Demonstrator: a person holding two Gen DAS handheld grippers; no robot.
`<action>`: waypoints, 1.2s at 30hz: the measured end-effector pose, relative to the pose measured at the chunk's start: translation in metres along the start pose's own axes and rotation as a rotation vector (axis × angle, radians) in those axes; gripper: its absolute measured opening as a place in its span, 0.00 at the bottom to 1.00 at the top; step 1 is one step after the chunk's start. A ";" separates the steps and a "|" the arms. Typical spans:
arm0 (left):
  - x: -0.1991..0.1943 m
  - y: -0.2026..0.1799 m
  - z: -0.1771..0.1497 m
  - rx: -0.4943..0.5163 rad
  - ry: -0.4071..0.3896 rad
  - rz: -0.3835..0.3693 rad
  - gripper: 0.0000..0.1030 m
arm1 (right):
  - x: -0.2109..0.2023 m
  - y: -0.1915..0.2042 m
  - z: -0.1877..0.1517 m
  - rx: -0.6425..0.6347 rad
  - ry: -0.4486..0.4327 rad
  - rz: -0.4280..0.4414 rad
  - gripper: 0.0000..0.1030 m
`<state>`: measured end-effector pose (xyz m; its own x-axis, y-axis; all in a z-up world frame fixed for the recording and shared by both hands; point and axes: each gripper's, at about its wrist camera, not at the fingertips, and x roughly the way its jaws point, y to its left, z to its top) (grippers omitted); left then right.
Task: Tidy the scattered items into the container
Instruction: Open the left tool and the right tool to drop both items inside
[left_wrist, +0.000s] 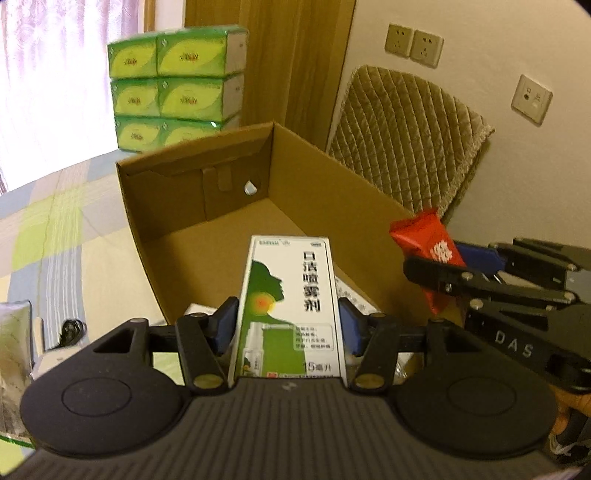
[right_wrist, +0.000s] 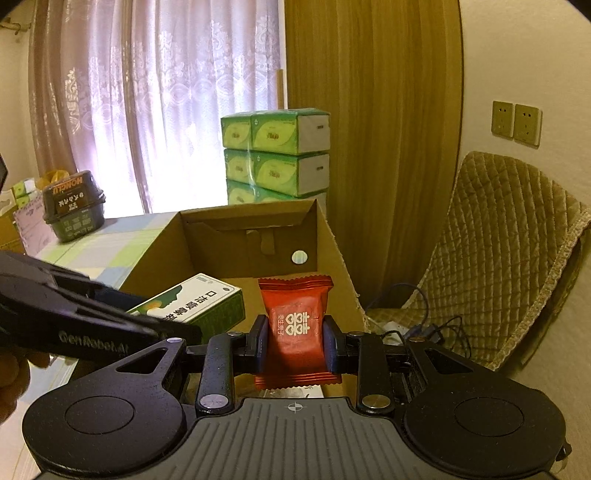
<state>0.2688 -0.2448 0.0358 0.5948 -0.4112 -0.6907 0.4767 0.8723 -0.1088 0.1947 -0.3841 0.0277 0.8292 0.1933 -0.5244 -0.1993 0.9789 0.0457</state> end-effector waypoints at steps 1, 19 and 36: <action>-0.002 0.001 0.002 -0.005 -0.010 0.006 0.55 | 0.001 0.000 0.001 0.000 -0.001 0.001 0.31; -0.042 0.018 -0.008 -0.050 -0.057 0.021 0.64 | 0.008 0.010 0.004 -0.022 0.021 0.022 0.32; -0.074 0.042 -0.033 -0.109 -0.073 0.056 0.68 | -0.016 0.022 -0.016 -0.079 -0.009 -0.004 0.87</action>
<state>0.2234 -0.1690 0.0584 0.6658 -0.3761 -0.6445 0.3707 0.9163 -0.1517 0.1686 -0.3663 0.0231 0.8345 0.1902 -0.5171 -0.2362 0.9714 -0.0238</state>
